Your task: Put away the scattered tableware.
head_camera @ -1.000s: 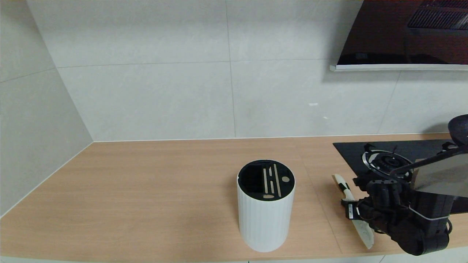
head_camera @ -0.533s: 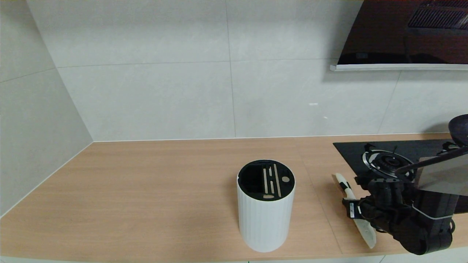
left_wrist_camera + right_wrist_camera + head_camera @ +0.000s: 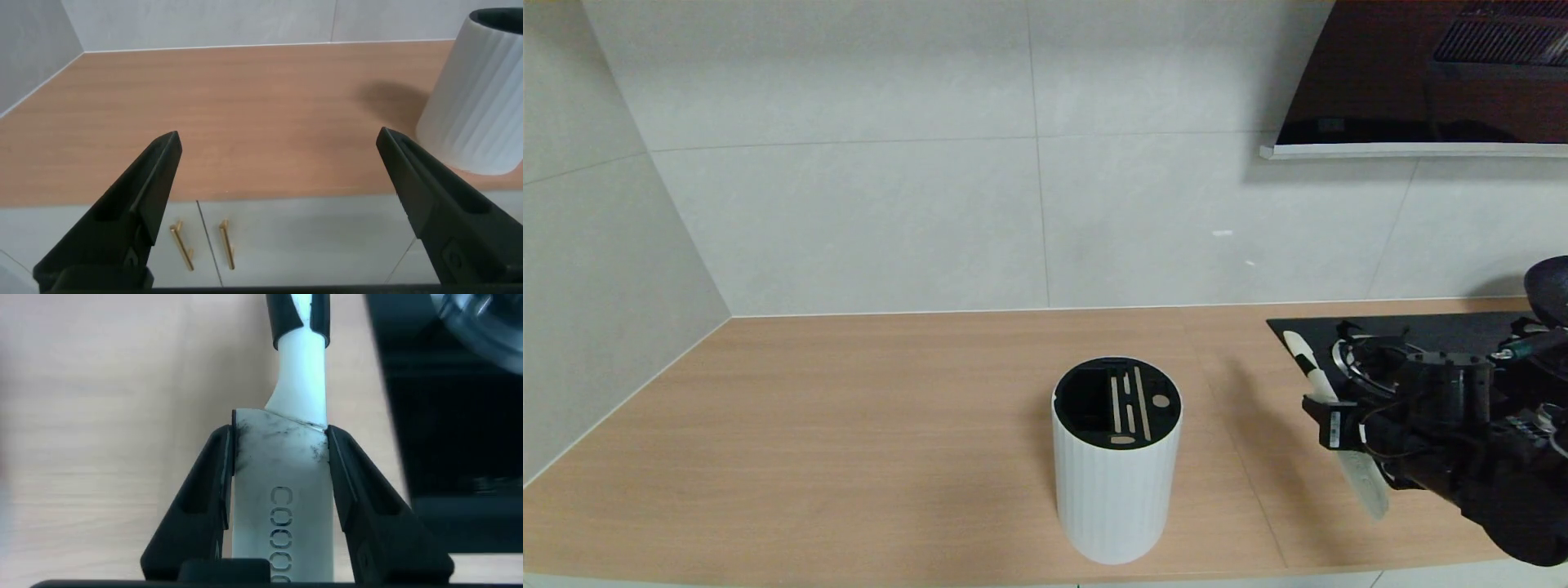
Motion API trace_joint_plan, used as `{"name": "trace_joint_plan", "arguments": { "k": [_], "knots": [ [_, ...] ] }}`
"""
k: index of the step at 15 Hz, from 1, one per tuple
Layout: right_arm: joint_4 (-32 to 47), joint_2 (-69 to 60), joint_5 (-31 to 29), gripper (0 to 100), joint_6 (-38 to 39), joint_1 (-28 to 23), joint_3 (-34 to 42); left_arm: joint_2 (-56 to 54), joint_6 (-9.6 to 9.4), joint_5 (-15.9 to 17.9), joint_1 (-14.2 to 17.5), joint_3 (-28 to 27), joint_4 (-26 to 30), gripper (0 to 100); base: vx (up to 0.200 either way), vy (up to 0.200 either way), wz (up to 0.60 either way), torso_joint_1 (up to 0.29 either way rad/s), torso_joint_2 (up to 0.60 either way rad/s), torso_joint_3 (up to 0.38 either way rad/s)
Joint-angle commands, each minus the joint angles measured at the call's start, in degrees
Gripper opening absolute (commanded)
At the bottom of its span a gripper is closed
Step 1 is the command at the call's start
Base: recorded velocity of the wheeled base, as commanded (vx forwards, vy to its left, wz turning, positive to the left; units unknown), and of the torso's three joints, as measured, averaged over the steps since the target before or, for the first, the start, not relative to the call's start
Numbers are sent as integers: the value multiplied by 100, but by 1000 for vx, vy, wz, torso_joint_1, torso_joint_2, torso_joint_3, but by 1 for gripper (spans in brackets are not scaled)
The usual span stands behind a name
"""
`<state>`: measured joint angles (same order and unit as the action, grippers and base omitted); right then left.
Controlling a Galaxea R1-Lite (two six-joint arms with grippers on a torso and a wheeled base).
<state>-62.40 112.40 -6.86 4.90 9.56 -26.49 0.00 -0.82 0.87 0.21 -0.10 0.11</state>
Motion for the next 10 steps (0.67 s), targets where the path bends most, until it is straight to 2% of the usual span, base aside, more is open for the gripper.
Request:
{"name": "trace_joint_plan", "arguments": {
  "k": [1, 9, 10],
  "knots": [
    [580, -1291, 1, 0, 2, 345, 39, 9, 73, -7, -3, 1, -2, 100, 0, 0, 0, 0, 0, 0],
    [615, -1888, 62, 0, 20, 459, 83, 0, 47, -7, -12, 10, -20, 100, 0, 0, 0, 0, 0, 0],
    [607, -1932, 80, 0, 11, 459, 21, 0, 73, 1, -12, -122, -20, 100, 0, 0, 0, 0, 0, 0]
  ]
}}
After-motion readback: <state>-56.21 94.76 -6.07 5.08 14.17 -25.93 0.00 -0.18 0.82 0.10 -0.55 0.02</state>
